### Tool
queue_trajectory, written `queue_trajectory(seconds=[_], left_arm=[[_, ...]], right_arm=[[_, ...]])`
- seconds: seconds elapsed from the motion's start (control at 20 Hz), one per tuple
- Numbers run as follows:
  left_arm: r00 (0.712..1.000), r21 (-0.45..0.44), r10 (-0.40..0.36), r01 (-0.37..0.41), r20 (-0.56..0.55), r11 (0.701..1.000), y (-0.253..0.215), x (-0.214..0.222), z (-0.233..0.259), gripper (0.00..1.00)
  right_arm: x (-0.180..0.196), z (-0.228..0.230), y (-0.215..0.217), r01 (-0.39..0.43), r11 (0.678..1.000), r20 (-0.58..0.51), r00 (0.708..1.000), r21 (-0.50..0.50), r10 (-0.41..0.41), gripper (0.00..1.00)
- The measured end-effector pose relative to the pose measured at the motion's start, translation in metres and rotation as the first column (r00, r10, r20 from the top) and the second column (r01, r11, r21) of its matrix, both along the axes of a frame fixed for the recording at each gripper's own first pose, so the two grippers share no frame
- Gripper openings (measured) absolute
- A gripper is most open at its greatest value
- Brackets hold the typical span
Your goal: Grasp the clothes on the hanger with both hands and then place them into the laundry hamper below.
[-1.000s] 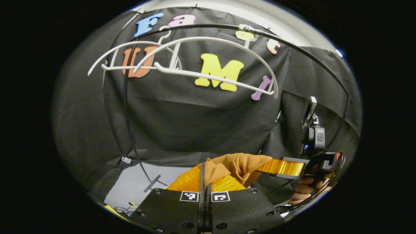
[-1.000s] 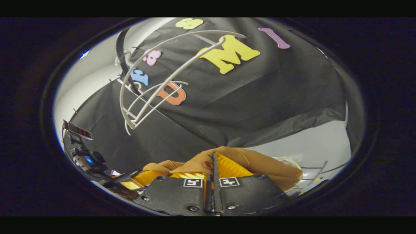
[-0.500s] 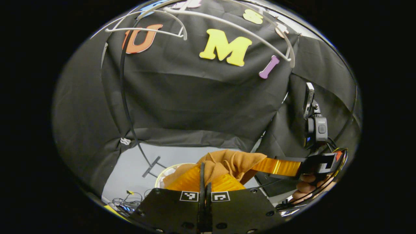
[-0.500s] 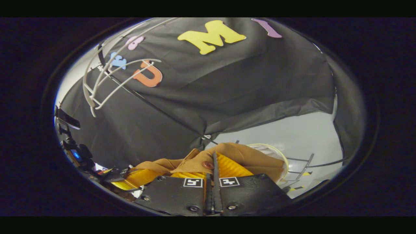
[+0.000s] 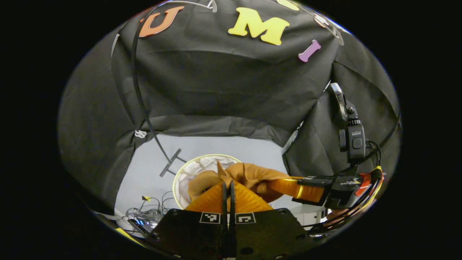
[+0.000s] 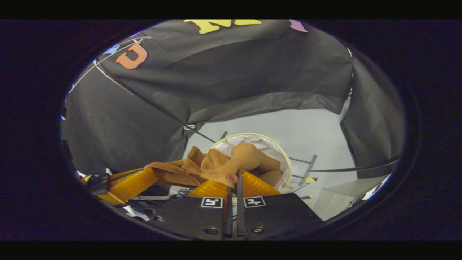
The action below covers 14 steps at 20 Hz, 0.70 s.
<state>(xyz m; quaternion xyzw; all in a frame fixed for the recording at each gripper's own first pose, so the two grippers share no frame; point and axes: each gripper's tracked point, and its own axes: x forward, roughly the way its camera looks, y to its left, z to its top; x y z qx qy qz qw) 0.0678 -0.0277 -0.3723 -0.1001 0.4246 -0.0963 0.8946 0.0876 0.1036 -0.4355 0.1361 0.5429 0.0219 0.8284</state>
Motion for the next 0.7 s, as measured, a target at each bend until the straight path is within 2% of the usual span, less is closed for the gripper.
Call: queue_trajectory(seconds=[0.15,0.3,0.35,0.4,0.45,0.55,0.6,0.65,0.7], left_arm=[[1.000,-0.001,-0.008,0.008,-0.021,1.000,0.002,0.008,-0.005,0.01],[0.997,0.006,0.002,-0.002,-0.075,1.000,0.003,0.003,-0.023,0.01],[0.994,0.012,0.005,-0.004,-0.105,1.000,0.005,-0.002,-0.029,0.01],[0.990,0.020,0.013,-0.011,-0.141,1.000,0.006,-0.006,-0.036,0.23],[0.986,0.022,0.018,-0.015,-0.165,1.000,0.007,-0.010,-0.044,0.31],[0.976,0.031,0.027,-0.021,-0.215,0.999,0.009,-0.017,-0.057,0.42],[0.972,0.026,0.027,-0.022,-0.233,0.999,0.007,-0.021,-0.062,0.43],[0.969,0.019,0.028,-0.024,-0.247,1.000,0.005,-0.025,-0.064,0.56],[0.967,0.014,0.025,-0.022,-0.253,1.000,0.002,-0.027,-0.064,0.69]], right_arm=[[-0.002,-0.002,-0.004,0.037,0.999,-0.016,0.999,0.025,-0.036,0.13],[-0.009,-0.001,-0.016,0.052,0.998,-0.019,0.998,-0.025,-0.053,0.31],[-0.011,-0.002,-0.025,0.060,0.997,-0.012,0.998,-0.056,-0.061,0.34],[-0.012,-0.002,-0.032,0.071,0.994,-0.003,0.997,-0.082,-0.071,0.35],[-0.014,-0.002,-0.039,0.084,0.991,0.003,0.996,-0.109,-0.084,0.37],[-0.018,-0.002,-0.052,0.107,0.984,0.020,0.994,-0.145,-0.106,0.59],[-0.021,0.000,-0.054,0.118,0.981,0.026,0.993,-0.156,-0.115,0.70],[-0.027,0.001,-0.059,0.125,0.978,0.032,0.992,-0.165,-0.121,0.72],[-0.030,0.006,-0.063,0.130,0.976,0.035,0.991,-0.173,-0.126,0.80]])
